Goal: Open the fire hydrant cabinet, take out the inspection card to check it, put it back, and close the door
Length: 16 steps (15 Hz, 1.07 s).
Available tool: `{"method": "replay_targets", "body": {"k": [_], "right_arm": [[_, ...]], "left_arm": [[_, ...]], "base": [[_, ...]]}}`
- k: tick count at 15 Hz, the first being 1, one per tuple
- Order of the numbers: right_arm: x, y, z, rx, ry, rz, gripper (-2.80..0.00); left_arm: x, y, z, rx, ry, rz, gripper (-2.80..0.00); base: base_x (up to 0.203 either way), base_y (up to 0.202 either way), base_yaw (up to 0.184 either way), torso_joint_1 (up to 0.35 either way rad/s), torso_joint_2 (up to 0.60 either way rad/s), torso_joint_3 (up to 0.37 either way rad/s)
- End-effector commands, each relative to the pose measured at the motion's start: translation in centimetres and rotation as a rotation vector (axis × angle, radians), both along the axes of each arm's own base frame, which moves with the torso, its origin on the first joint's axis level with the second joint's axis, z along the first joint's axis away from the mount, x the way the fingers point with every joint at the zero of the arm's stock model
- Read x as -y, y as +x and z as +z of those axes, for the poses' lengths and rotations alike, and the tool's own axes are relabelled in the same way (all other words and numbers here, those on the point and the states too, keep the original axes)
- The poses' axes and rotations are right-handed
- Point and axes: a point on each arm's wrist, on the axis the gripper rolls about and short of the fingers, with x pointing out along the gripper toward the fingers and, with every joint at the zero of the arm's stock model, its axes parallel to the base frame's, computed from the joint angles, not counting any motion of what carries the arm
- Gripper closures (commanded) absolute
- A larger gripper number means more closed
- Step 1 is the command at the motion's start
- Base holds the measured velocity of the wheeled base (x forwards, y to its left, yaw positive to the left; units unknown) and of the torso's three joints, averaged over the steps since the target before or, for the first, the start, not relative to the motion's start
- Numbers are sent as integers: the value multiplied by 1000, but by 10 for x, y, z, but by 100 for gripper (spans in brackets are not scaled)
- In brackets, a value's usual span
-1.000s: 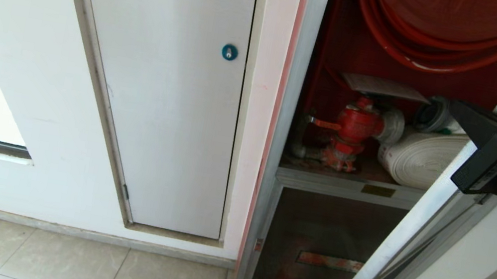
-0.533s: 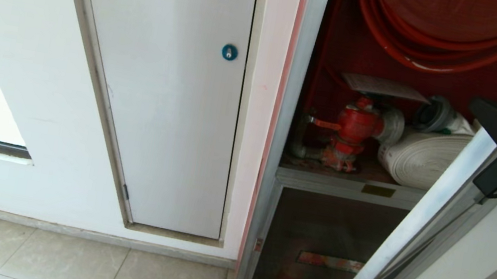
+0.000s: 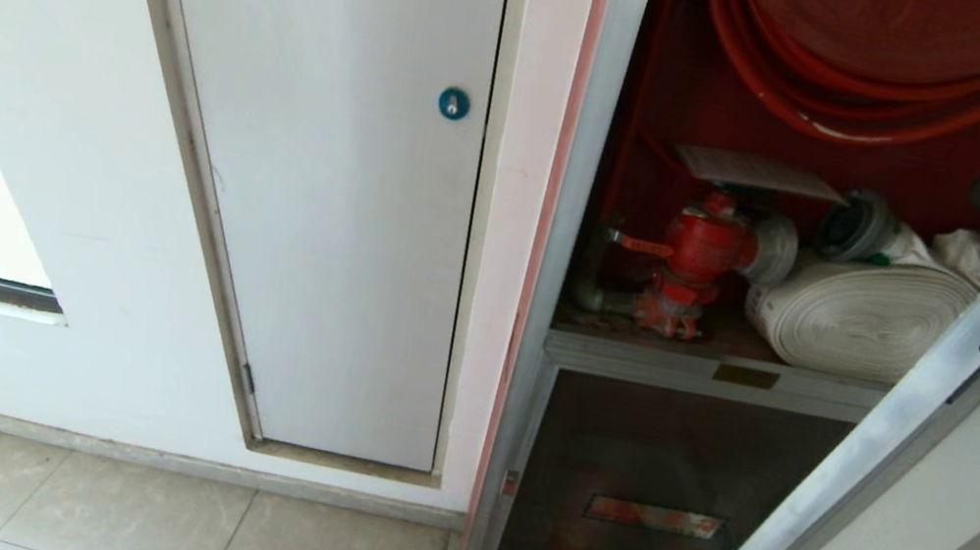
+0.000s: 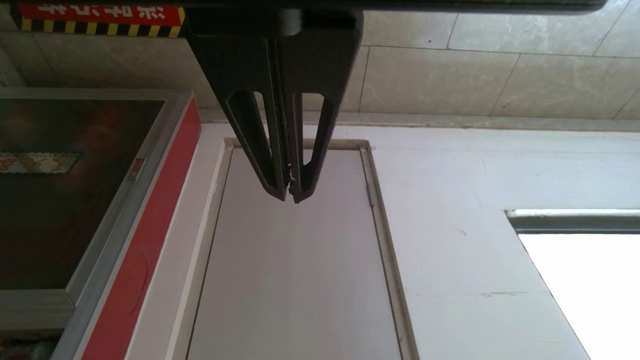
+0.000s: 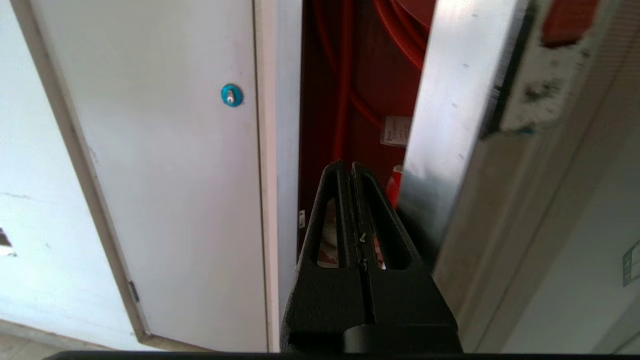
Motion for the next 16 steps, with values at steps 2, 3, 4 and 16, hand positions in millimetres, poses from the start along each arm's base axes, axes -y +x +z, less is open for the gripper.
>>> {"method": "replay_targets", "body": {"k": [2, 3, 4, 16], "right_arm": [[5, -4, 1, 4, 17, -37, 0], [7, -5, -1, -2, 7, -62, 0], [9, -7, -2, -3, 4, -77, 0], [36, -35, -3, 25, 25, -158, 0]], "left_arm": [[0, 1, -4, -14, 0, 0, 0], [0, 1, -4, -14, 0, 0, 0], [0, 1, -4, -15, 0, 0, 0], [0, 1, -4, -15, 0, 0, 0]], "base": [[0, 0, 0, 0, 0, 0], [0, 0, 0, 0, 0, 0], [0, 0, 0, 0, 0, 0], [0, 0, 0, 0, 0, 0]]}}
